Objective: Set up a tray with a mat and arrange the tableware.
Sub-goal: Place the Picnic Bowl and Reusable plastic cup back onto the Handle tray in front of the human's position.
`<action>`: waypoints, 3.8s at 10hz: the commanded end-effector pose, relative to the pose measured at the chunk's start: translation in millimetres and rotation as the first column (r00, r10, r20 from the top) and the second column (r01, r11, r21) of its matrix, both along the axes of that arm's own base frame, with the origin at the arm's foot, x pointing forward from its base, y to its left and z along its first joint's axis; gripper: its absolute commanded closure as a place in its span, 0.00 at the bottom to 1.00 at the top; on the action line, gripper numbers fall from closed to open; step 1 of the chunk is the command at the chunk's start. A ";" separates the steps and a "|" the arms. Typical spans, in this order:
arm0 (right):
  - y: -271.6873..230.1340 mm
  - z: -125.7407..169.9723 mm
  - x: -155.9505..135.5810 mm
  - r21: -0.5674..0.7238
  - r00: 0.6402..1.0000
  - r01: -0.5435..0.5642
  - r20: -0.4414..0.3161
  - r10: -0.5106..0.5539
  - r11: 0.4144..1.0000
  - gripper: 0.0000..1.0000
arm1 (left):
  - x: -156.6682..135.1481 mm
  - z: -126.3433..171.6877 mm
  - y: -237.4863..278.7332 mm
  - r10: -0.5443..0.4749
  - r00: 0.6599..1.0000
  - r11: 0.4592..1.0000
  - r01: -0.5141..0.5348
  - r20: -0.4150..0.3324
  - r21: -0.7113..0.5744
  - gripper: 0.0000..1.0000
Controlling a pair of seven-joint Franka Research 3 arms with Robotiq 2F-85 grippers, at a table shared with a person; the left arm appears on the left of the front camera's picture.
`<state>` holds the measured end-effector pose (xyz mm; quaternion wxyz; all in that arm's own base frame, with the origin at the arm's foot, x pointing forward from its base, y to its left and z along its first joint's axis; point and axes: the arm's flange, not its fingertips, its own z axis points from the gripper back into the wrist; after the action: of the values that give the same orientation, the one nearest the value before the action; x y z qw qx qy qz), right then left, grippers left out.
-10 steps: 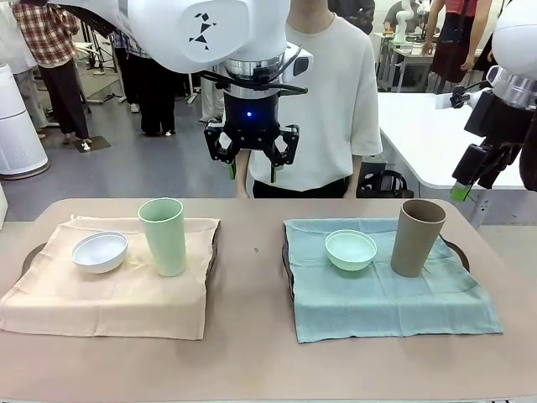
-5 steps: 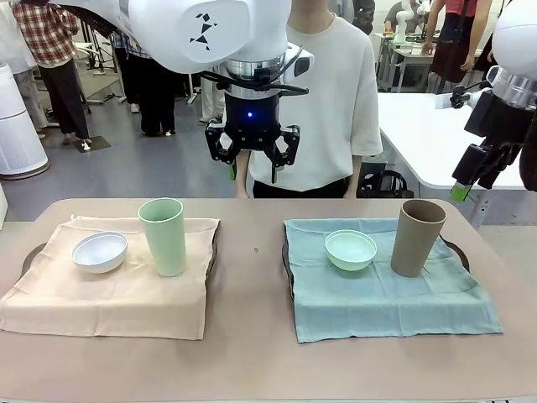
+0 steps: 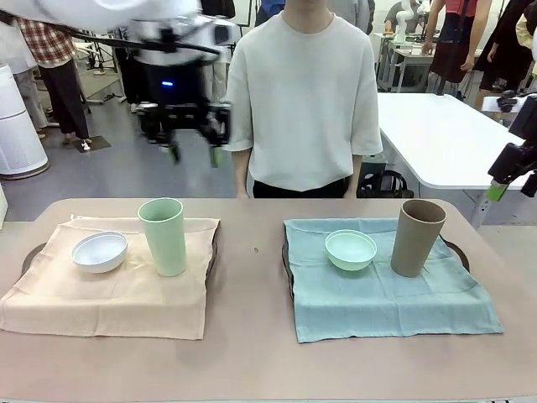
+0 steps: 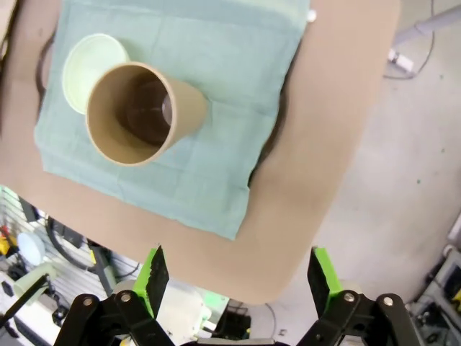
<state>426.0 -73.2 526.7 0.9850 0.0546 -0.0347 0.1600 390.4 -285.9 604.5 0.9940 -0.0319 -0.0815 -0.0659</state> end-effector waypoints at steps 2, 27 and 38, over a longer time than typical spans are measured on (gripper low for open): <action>-3.4 8.7 -0.7 0.037 0.998 0.064 -0.022 -0.064 0.997 0.00 | -0.1 -4.2 102.1 -0.002 0.997 1.000 0.002 -0.072 0.000 0.27; -282.1 -29.1 -75.4 0.874 0.970 0.182 -0.086 -0.225 0.451 0.00 | -47.1 -63.1 441.5 0.183 0.979 0.529 -0.175 -0.089 -0.830 0.27; -275.5 -28.4 -83.1 0.854 0.966 0.200 -0.092 -0.241 0.480 0.00 | -41.2 -60.3 446.8 0.188 0.976 0.553 -0.196 -0.108 -0.810 0.27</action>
<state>344.0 -349.9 495.8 0.8353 0.5322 -0.1382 -0.0039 349.4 157.6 541.8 0.8674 -0.4783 -0.1022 0.0915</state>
